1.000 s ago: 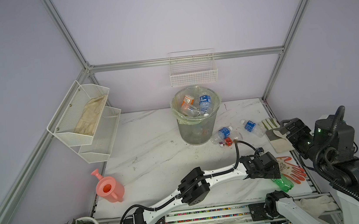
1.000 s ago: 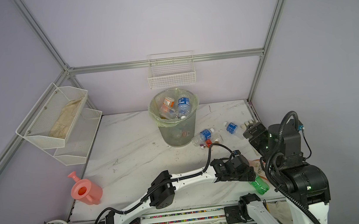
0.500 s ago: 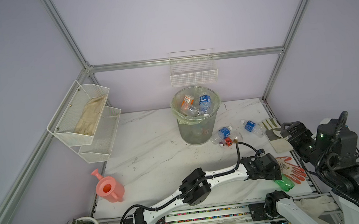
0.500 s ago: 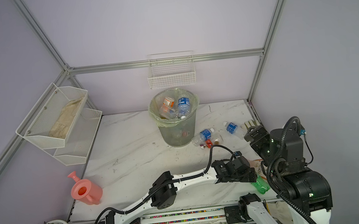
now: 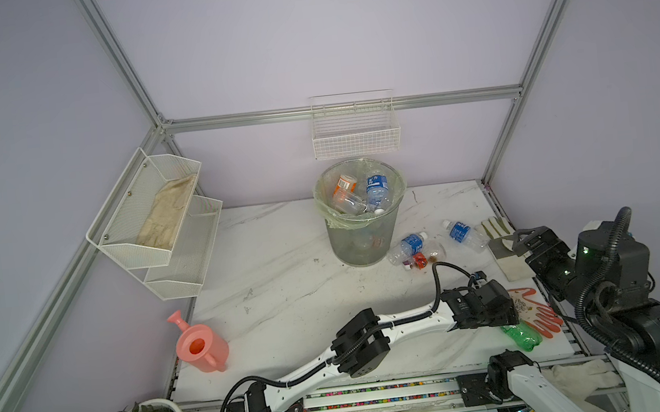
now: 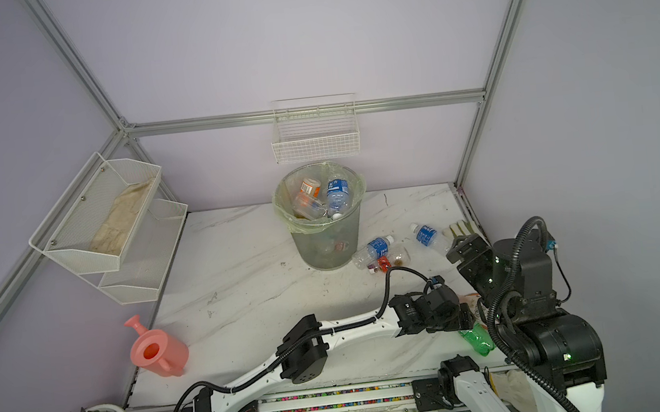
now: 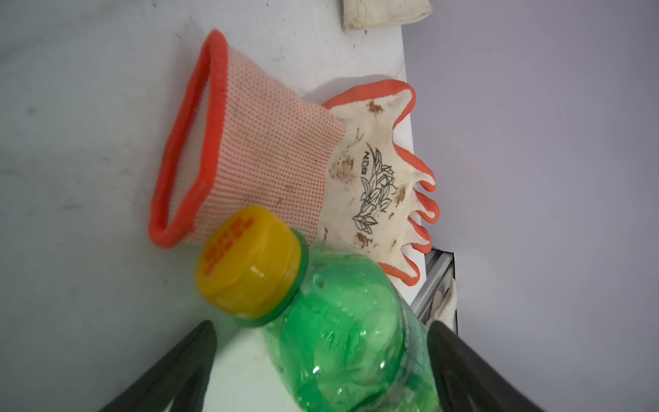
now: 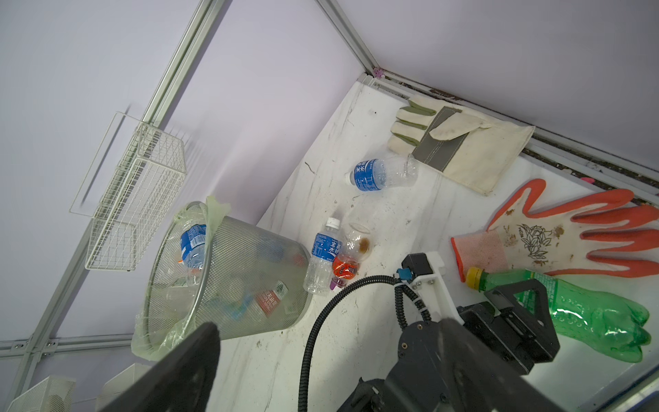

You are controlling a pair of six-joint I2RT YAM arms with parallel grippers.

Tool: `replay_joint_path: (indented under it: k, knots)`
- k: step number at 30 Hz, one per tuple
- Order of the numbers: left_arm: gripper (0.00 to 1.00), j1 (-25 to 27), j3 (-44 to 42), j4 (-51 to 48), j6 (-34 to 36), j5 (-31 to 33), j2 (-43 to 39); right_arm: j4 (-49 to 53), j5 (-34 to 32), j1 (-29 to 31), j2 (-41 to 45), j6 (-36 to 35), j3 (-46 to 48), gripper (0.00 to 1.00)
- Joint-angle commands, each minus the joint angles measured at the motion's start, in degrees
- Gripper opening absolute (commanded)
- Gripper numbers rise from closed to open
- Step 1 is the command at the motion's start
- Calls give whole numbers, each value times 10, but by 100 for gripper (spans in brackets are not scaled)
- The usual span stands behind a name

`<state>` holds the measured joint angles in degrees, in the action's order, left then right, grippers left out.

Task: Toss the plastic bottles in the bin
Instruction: 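Close the left gripper around the green Sprite bottle's body, then lift the Sprite bottle with the left gripper up over the wastebasket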

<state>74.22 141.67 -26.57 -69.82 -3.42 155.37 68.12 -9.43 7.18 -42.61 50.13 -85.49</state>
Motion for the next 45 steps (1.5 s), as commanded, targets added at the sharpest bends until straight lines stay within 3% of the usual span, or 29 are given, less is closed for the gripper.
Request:
replay_joint_path:
  k: [1,17,25,36,45]
  knots:
    - [85,-5,41,-24,-10,12,18,-10,5,0,3,13,-6,97]
    - [48,-15,-52,-45,17,59,-53,-10,5,0,10,21,-16,97]
    - [42,-39,-192,-2,30,69,-151,-15,1,0,8,18,-18,97]
    - [41,-90,-390,27,133,162,-408,-13,-26,0,19,-7,-10,97]
    - [42,-161,-446,-10,270,249,-629,-27,-24,0,36,-20,27,97]
